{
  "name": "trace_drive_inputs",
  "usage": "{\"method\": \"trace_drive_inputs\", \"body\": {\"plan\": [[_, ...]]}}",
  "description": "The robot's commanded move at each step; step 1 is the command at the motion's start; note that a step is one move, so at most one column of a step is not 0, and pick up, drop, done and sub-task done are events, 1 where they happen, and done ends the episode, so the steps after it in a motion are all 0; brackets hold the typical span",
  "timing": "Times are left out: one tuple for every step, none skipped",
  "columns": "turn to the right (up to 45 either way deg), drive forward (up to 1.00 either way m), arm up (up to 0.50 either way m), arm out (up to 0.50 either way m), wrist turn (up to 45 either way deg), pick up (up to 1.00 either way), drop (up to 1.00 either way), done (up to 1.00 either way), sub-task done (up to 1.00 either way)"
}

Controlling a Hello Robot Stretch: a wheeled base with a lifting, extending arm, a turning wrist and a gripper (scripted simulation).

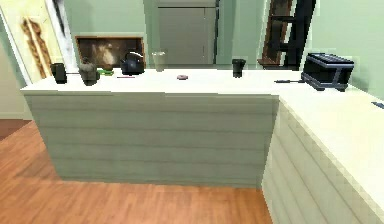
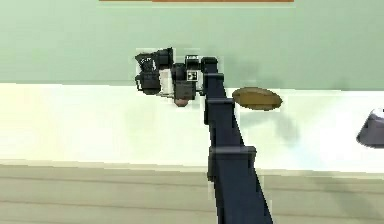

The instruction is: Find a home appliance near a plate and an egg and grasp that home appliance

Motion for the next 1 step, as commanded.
{"method": "trace_drive_inputs", "body": {"plan": [[0.0,0.00,0.00,0.00,0.0,0.00,0.00,1.00,0.00]]}}
